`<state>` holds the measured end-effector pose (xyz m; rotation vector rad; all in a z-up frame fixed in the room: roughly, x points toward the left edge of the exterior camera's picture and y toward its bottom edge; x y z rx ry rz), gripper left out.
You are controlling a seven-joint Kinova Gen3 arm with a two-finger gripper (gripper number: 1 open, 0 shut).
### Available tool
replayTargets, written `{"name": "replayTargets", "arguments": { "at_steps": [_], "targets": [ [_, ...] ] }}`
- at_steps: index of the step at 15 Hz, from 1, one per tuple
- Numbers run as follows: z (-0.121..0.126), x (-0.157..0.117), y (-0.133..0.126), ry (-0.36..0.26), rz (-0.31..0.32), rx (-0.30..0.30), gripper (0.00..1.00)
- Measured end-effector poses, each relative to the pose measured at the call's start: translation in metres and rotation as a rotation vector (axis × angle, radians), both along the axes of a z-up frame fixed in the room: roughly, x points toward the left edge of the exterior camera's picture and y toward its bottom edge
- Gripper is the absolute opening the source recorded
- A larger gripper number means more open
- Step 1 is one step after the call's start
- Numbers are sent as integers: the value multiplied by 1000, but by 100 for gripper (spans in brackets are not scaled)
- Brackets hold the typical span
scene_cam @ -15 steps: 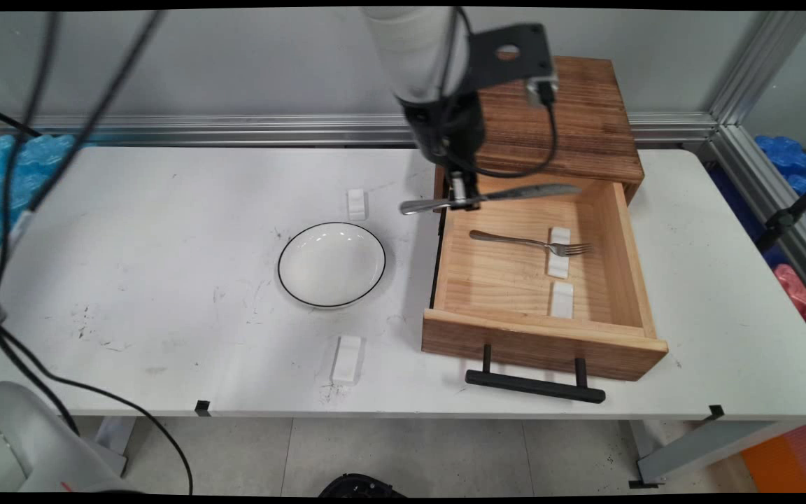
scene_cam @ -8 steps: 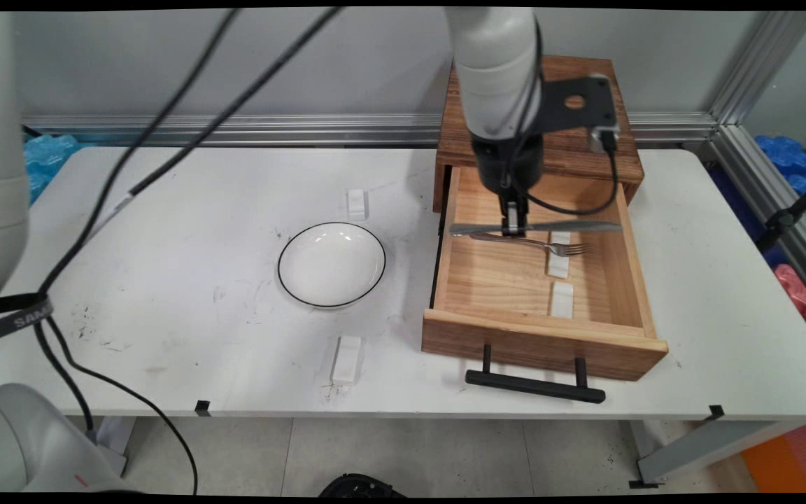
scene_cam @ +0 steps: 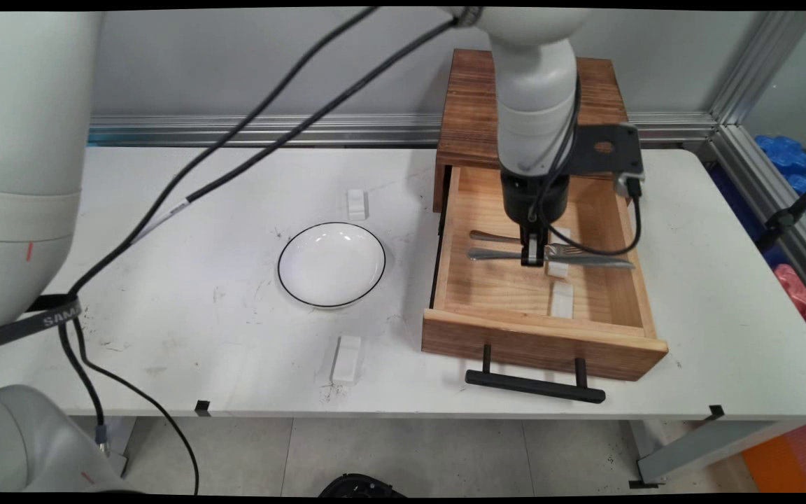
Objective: Place the picked object into the drawer
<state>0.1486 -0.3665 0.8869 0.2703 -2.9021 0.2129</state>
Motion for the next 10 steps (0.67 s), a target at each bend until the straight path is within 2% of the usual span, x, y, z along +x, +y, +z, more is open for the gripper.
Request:
{"name": "replayTargets", "arguments": {
  "at_steps": [10],
  "targets": [
    [-46,-22,3,-58,-28,56,0]
  ]
}}
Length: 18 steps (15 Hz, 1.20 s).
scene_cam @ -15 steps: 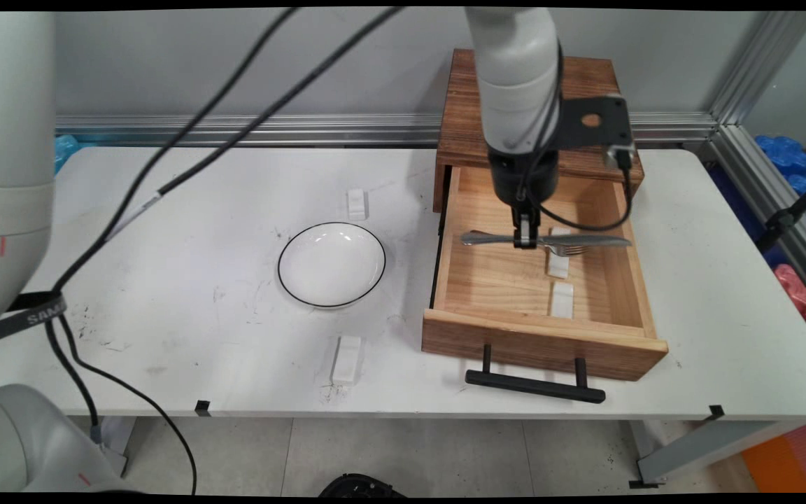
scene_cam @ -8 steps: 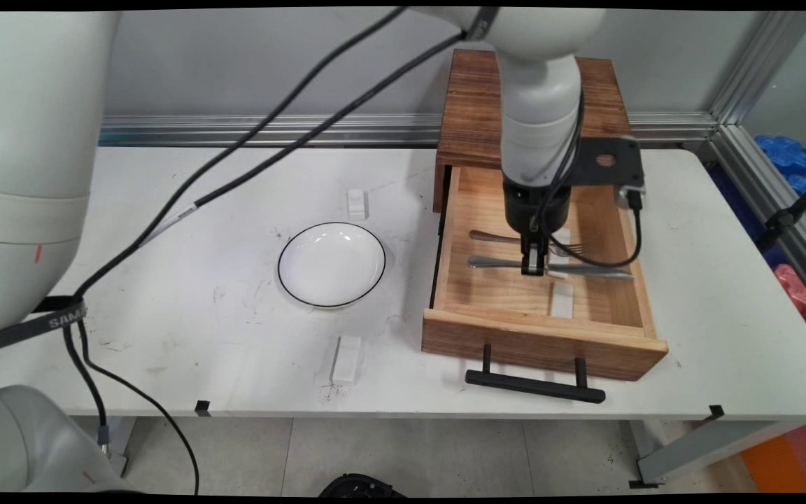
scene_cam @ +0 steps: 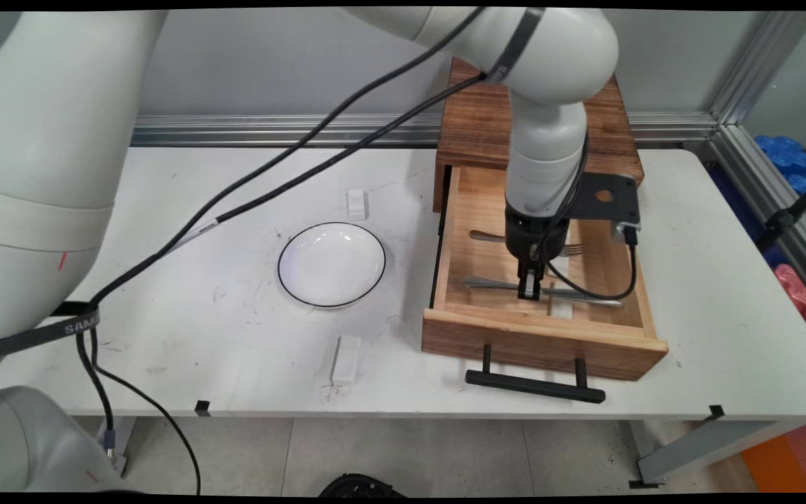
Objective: Place the picked object into the drawer
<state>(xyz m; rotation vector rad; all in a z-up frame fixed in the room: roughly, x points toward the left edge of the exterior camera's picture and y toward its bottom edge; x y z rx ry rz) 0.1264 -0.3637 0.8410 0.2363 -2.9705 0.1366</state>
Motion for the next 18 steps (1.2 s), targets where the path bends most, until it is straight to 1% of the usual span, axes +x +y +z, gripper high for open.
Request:
{"name": "replayTargets", "arguments": {
  "at_steps": [6,11,12,15,18],
  "targets": [
    [-17,-8,-3,-18,-5,10,0],
    [-23,-10,-5,-19,-5,10,0],
    [-23,-10,-6,-17,-5,9,100],
    [-21,-10,-8,-8,-4,1,100],
    [-10,-9,-12,11,-3,-17,100]
  ]
}}
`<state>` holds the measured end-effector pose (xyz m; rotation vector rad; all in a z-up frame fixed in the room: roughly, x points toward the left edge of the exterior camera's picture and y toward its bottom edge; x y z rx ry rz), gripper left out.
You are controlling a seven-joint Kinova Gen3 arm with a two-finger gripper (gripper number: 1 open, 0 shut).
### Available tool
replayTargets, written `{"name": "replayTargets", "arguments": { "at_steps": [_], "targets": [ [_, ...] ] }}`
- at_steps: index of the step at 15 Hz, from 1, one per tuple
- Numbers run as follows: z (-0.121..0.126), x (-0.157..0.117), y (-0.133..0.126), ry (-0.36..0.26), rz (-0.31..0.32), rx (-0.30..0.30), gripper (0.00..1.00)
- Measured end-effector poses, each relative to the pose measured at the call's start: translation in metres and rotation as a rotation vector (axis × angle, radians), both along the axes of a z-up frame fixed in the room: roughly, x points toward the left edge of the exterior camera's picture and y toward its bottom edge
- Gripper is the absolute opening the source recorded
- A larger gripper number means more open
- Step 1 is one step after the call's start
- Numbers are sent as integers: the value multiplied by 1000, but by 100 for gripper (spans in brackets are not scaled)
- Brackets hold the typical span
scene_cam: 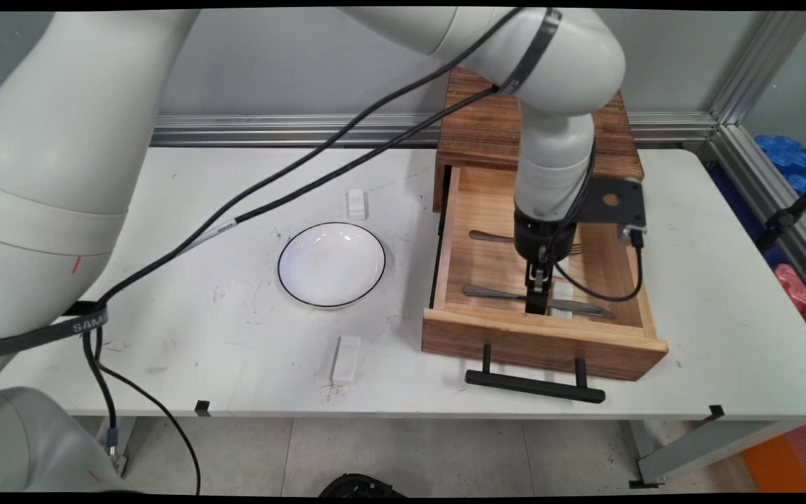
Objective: Place the picked object into the drawer
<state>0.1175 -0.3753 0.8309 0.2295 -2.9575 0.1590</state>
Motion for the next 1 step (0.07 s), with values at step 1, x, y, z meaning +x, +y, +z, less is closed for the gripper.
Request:
{"name": "replayTargets", "arguments": {
  "at_steps": [1],
  "targets": [
    [3,1,0,6,2,-3,100]
  ]
}}
